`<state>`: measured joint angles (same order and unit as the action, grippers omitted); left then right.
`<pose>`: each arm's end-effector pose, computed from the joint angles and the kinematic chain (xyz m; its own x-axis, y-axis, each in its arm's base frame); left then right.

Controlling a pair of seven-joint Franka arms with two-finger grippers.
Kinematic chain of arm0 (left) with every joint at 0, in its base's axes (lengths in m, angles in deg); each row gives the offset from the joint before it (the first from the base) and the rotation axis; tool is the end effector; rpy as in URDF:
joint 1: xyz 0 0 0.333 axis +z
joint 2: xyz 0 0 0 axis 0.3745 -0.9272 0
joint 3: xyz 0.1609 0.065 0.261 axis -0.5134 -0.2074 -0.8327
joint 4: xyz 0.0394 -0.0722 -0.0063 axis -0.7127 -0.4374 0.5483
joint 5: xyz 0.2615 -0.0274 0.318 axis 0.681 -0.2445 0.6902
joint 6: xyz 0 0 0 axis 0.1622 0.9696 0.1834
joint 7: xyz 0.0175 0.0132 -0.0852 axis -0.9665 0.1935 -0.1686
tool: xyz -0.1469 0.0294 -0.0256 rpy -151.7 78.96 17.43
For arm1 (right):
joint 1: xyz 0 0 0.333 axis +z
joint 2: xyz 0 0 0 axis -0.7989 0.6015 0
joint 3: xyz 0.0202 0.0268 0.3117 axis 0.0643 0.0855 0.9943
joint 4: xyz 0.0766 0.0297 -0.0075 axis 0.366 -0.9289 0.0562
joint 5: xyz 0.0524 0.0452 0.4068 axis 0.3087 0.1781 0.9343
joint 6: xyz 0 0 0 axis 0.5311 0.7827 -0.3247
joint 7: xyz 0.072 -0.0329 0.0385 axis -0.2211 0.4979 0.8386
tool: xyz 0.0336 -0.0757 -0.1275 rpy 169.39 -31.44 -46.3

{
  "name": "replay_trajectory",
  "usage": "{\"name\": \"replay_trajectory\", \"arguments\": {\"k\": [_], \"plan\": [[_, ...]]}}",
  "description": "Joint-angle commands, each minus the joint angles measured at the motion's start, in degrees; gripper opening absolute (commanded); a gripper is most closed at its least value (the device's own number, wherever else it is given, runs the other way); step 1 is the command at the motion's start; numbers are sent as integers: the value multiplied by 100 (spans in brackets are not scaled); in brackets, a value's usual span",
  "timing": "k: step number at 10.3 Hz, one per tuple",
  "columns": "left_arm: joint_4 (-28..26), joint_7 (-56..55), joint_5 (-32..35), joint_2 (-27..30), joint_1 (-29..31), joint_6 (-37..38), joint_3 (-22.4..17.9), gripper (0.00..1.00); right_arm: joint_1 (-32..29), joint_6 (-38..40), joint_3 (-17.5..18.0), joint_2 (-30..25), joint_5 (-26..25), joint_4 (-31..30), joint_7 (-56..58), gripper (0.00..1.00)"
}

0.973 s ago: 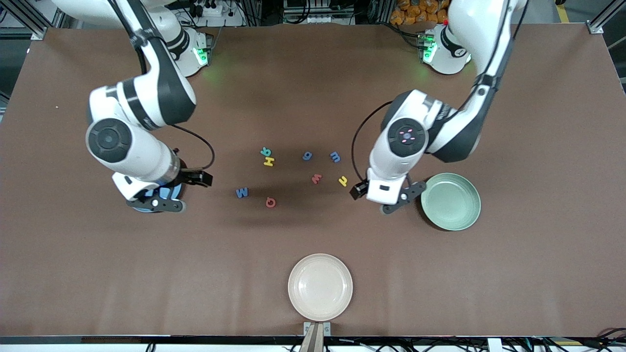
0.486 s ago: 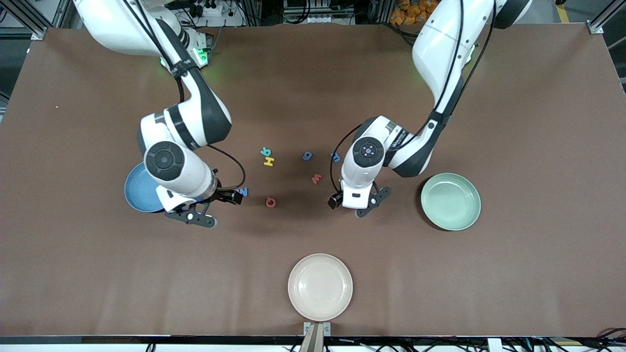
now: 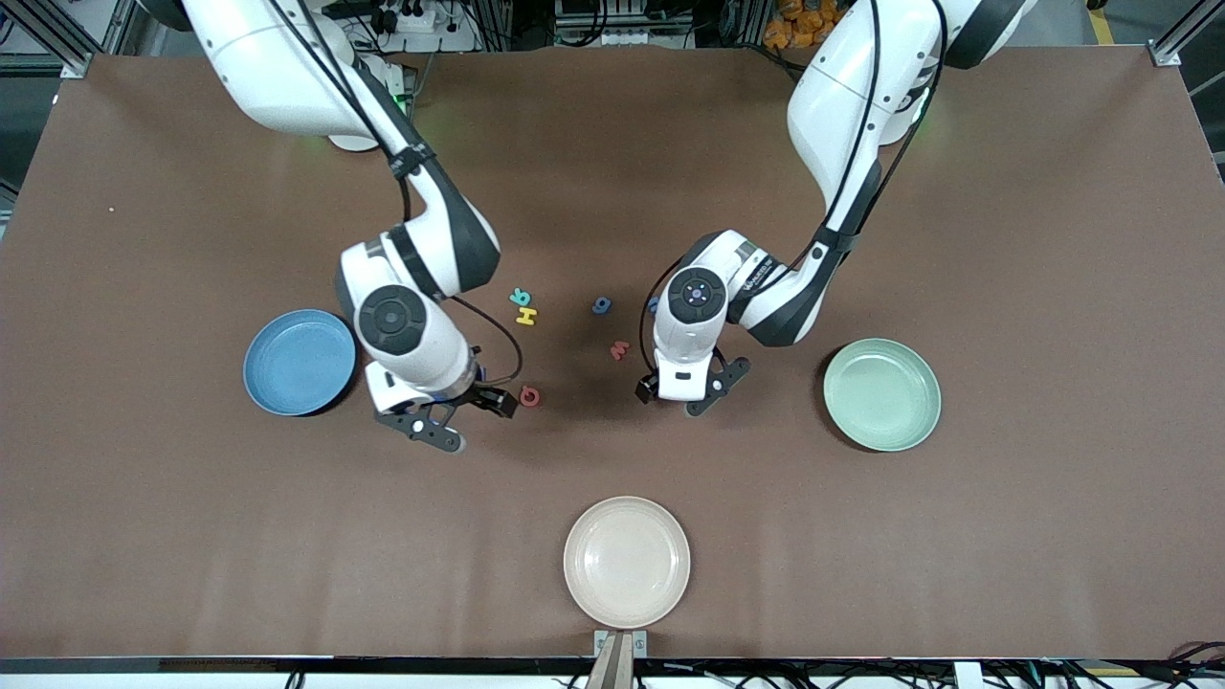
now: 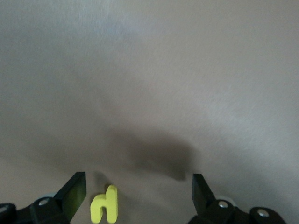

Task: Sort uppercase to blue plate, lowercase to green plate
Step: 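Grasp the yellow d with the left gripper and carry it to the green plate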

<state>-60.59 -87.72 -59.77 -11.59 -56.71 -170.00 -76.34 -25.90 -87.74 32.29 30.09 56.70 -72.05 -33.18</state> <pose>0.5501 -0.4564 0.1190 0.7591 0.6508 -0.0170 0.6510 -0.7590 0.0135 0.6407 0.3361 0.2303 0.9030 -0.4297 -0.0009 -0.4296 -0.9029 -0.0125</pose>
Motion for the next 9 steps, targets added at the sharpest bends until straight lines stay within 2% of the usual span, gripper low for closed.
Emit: {"name": "replay_trajectory", "arguments": {"k": [1, 4, 5, 7, 8, 9], "plan": [[-188, -323, 153, 117, -141, 150, -68, 100, 170, -118, -36, 209, 57, 115, -378, 100], [-320, -675, 162, 126, -211, 142, -59, 97, 284, -678, -45, 218, 48, -331, -588, 100], [-321, -710, 162, 126, -220, 142, -68, 85, 311, -846, -45, 218, 48, -455, -589, 100], [-312, -806, 162, 135, -282, 142, -68, 53, 425, -874, -45, 244, 22, -553, -711, 100], [-312, -816, 162, 152, -273, 142, -68, 30, 486, -883, -45, 296, -31, -553, -851, 100], [-320, -816, 162, 266, -212, 142, -68, 0, 547, -935, -53, 366, -40, -562, -870, 100]]}}
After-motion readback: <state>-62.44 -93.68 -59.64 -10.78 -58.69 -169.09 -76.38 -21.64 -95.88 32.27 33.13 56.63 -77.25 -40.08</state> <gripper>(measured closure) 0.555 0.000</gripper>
